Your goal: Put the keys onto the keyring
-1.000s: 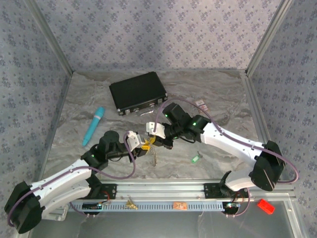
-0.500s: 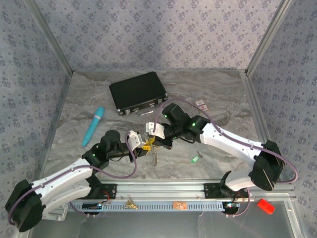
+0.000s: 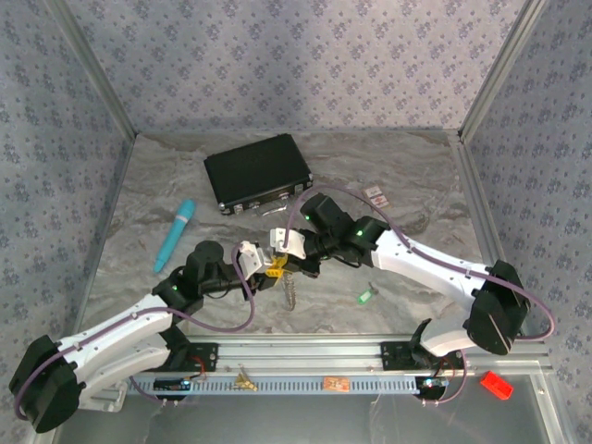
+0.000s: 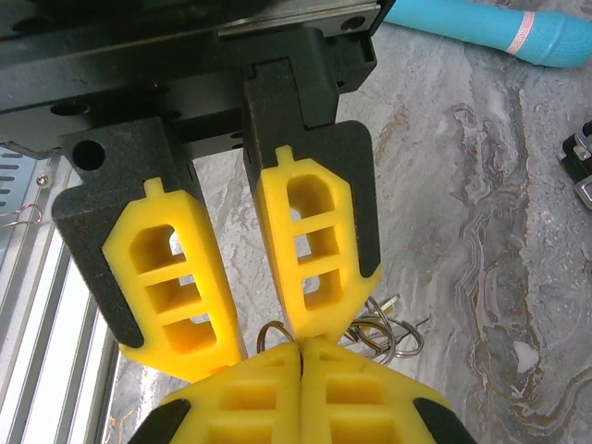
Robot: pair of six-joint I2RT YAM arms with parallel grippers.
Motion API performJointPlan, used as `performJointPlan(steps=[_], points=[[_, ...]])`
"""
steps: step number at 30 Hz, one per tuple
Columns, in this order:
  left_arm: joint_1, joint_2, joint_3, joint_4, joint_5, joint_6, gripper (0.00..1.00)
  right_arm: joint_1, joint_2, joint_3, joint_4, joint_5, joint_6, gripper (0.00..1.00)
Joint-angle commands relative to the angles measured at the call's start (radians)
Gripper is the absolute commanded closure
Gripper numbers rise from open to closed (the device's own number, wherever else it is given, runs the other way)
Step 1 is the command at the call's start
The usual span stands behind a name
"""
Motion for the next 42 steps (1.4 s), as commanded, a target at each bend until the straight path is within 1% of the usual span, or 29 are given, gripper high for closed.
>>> performJointPlan(steps=[1,5,7,9,10,11,14,18,22,27,30,35,37,42], points=[[-0.008,0.0,0.039,0.045,0.025,0.004,0.87,0.01,0.008,-0.015,-0.023,0.003,0.014,1.0],[-0.008,-0.002,0.042,0.03,0.026,0.011,1.0,0.003,-0.008,-0.015,-0.023,-0.014,0.022,1.0],[-0.007,-0.002,0.044,0.027,0.026,0.012,1.0,-0.018,-0.029,-0.019,-0.003,-0.047,0.052,1.0],[-0.008,-0.002,0.04,0.032,0.026,0.011,1.0,-0.055,-0.067,-0.036,0.026,-0.115,0.093,0.73],[-0.009,-0.001,0.041,0.035,0.027,0.013,1.0,-0.072,-0.09,-0.053,0.05,-0.146,0.113,0.66],[-0.008,-0.004,0.039,0.039,0.026,0.015,1.0,-0.088,-0.114,-0.077,0.072,-0.166,0.126,0.61],[-0.008,-0.012,0.032,0.063,0.022,0.024,1.0,-0.117,-0.151,-0.141,0.105,-0.165,0.133,0.58],[-0.008,-0.014,0.018,0.106,0.026,0.031,1.0,-0.118,-0.128,-0.165,0.117,-0.173,0.149,0.56],[-0.01,-0.018,0.009,0.118,0.032,0.034,1.0,-0.108,-0.095,-0.161,0.129,-0.169,0.145,0.58],[-0.009,-0.019,0.005,0.116,0.038,0.04,1.0,-0.107,-0.073,-0.149,0.129,-0.171,0.138,0.66],[-0.01,-0.017,0.002,0.118,0.038,0.04,1.0,-0.106,-0.061,-0.146,0.12,-0.173,0.13,0.74],[-0.009,-0.02,0.001,0.114,0.03,0.044,1.0,-0.105,-0.053,-0.143,0.108,-0.186,0.122,0.94],[-0.01,-0.021,0.001,0.121,0.025,0.045,1.0,-0.105,-0.052,-0.146,0.105,-0.188,0.121,1.0],[-0.01,-0.015,-0.016,0.206,0.021,0.032,1.0,-0.104,-0.001,-0.124,0.066,-0.17,0.127,1.0]])
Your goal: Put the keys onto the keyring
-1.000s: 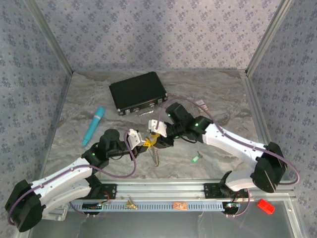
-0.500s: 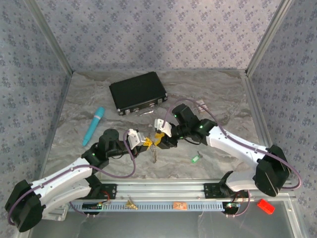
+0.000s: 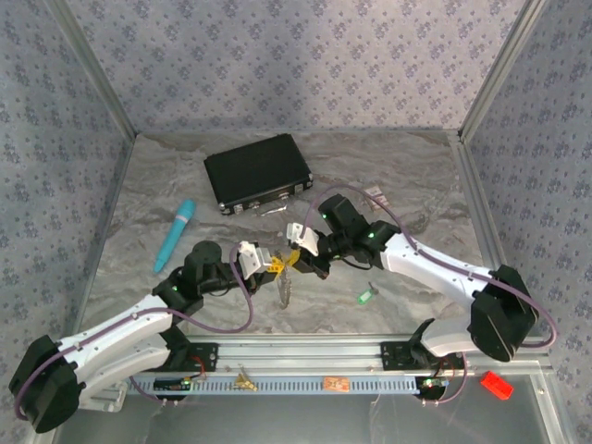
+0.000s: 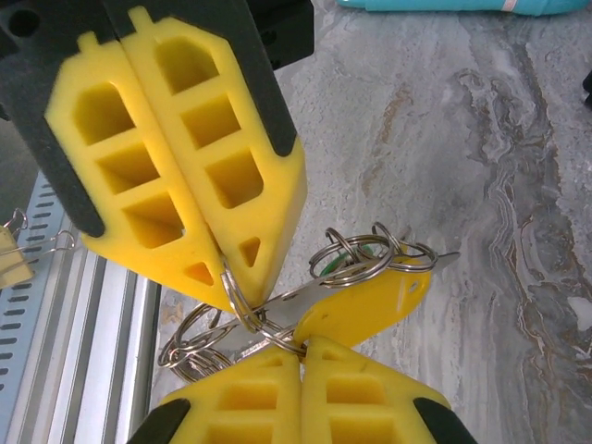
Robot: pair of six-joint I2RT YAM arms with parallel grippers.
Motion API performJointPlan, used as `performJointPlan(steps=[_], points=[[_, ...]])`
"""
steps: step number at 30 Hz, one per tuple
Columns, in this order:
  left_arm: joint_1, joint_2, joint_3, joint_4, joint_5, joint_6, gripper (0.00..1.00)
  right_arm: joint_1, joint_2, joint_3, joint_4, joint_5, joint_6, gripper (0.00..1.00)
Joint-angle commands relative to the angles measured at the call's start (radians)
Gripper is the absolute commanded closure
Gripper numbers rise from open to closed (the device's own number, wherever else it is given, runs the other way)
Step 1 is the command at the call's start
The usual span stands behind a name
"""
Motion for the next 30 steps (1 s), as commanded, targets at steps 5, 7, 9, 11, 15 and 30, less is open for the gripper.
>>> performJointPlan(steps=[5,7,9,11,15,30], points=[[-0.009,-0.005,-0.006,0.139,0.01,0.008,1.0,0.004,0.002,0.013,-0.024,-0.015,0.016,0.75],[-0.01,-0.004,-0.009,0.134,0.01,0.01,1.0,-0.002,-0.051,-0.022,0.035,-0.006,0.025,0.65],[-0.009,-0.003,-0.015,0.133,0.007,0.01,1.0,-0.004,-0.103,-0.065,0.093,0.005,0.021,0.61],[-0.01,-0.002,-0.022,0.142,0.007,0.009,1.0,-0.006,-0.13,-0.092,0.129,-0.007,0.006,0.6],[-0.01,0.002,-0.031,0.16,0.01,0.003,1.0,0.008,-0.142,-0.133,0.204,-0.024,-0.033,0.61],[-0.01,0.005,-0.037,0.179,0.026,-0.001,1.0,0.016,-0.079,-0.11,0.236,-0.045,-0.032,0.76]])
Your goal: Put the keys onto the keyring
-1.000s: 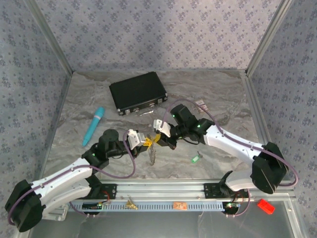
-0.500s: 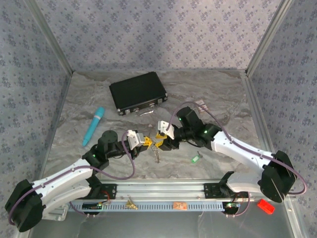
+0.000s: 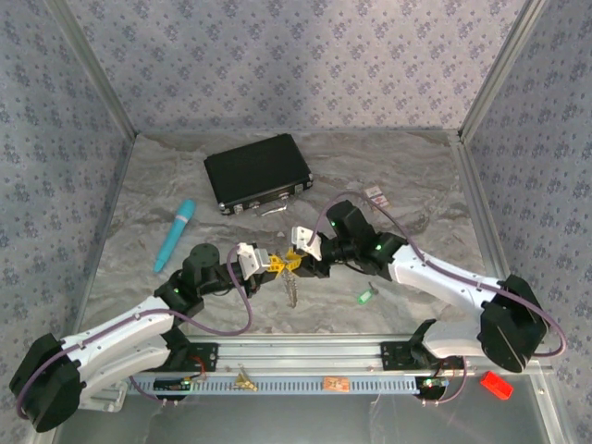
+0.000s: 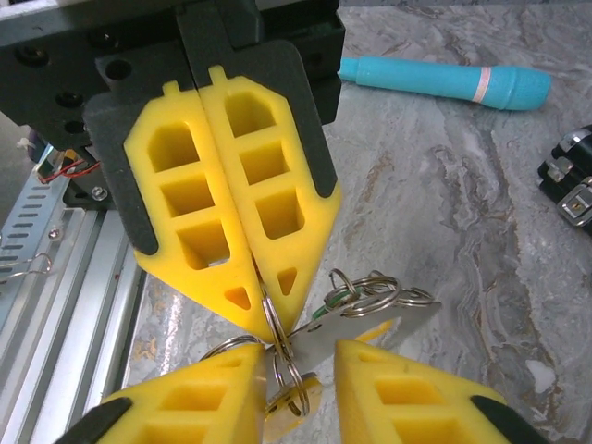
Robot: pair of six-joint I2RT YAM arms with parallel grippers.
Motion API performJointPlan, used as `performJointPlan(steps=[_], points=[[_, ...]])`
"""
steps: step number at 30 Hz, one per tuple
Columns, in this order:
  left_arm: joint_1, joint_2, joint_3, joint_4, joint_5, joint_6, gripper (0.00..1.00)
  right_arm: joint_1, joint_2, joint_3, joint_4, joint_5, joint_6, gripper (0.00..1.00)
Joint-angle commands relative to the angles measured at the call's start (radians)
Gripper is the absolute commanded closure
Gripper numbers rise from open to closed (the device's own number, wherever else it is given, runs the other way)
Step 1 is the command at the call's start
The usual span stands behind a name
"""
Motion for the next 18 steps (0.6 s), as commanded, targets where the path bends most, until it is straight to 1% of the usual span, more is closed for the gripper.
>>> performJointPlan(steps=[1,4,9,11,14,18], points=[[-0.01,-0.003,-0.001,0.07,0.027,0.0,1.0,0.009,0.012,0.018,0.01,-0.031,-0.012,0.78],[-0.01,-0.005,-0.004,0.074,0.029,-0.002,1.0,0.01,0.014,0.021,0.013,-0.037,-0.013,0.83],[-0.01,-0.001,-0.004,0.076,0.023,-0.011,1.0,0.01,0.01,0.026,0.022,-0.055,-0.018,1.0],[-0.01,-0.001,0.003,0.054,-0.003,-0.016,1.0,0.01,0.009,0.034,0.002,-0.052,-0.033,1.0],[-0.011,-0.012,0.022,-0.016,-0.039,-0.015,0.82,0.01,0.01,0.064,-0.08,-0.022,-0.071,1.0],[-0.01,-0.013,0.056,-0.113,-0.049,0.0,0.8,0.018,0.029,0.131,-0.235,0.041,-0.127,1.0]])
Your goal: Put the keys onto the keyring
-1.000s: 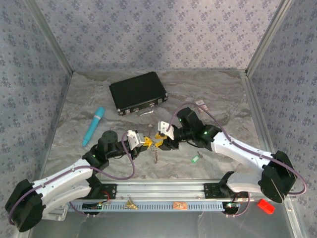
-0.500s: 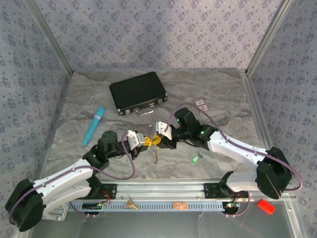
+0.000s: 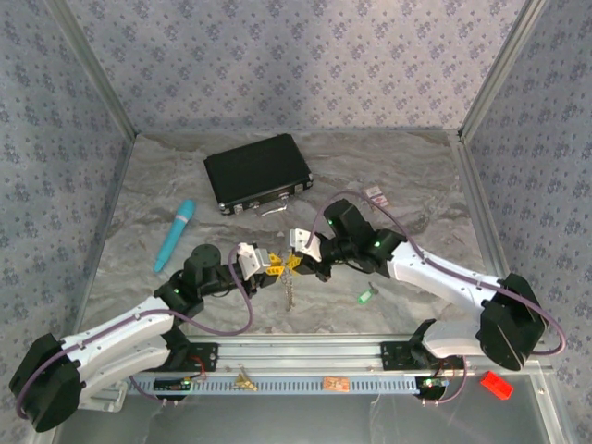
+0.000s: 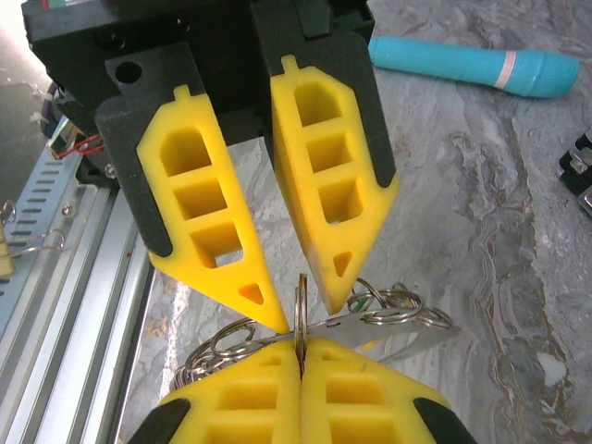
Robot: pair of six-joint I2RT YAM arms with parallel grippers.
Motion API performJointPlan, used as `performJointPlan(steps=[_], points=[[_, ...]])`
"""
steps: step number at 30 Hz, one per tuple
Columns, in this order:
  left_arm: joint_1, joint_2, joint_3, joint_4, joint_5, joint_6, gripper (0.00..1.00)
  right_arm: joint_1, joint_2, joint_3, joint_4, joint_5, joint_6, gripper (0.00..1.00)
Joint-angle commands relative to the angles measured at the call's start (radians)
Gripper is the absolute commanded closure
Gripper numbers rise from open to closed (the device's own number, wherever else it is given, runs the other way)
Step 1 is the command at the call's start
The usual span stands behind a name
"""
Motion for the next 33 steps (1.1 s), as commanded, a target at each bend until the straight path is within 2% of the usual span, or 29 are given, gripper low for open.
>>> performJointPlan(steps=[1,8,13,15,17,18,20,26,33], points=[[-0.006,-0.009,0.064,-0.085,-0.012,0.017,0.8,0.014,0.021,0.092,-0.149,0.045,-0.071,1.0],[-0.011,0.01,0.091,-0.131,-0.006,0.046,0.88,0.053,0.076,0.196,-0.295,0.095,-0.134,1.0],[-0.012,0.016,0.093,-0.127,0.004,0.053,1.0,0.066,0.083,0.215,-0.305,0.075,-0.137,1.0],[-0.012,0.015,0.091,-0.131,0.01,0.056,1.0,0.052,0.066,0.191,-0.267,0.067,-0.1,0.99],[-0.013,0.01,0.086,-0.125,0.011,0.055,1.0,0.031,0.04,0.153,-0.218,0.05,-0.059,0.74],[-0.012,0.004,0.082,-0.119,0.011,0.054,1.0,0.014,0.031,0.13,-0.202,0.039,-0.041,0.68],[-0.012,-0.003,0.073,-0.105,0.013,0.055,1.0,-0.004,0.027,0.105,-0.19,0.026,-0.022,0.65],[-0.015,-0.005,0.068,-0.087,0.023,0.064,1.0,-0.008,0.037,0.087,-0.174,0.021,-0.017,0.66],[-0.02,-0.002,0.069,-0.085,0.025,0.068,1.0,-0.013,0.04,0.096,-0.17,0.006,-0.019,0.77]])
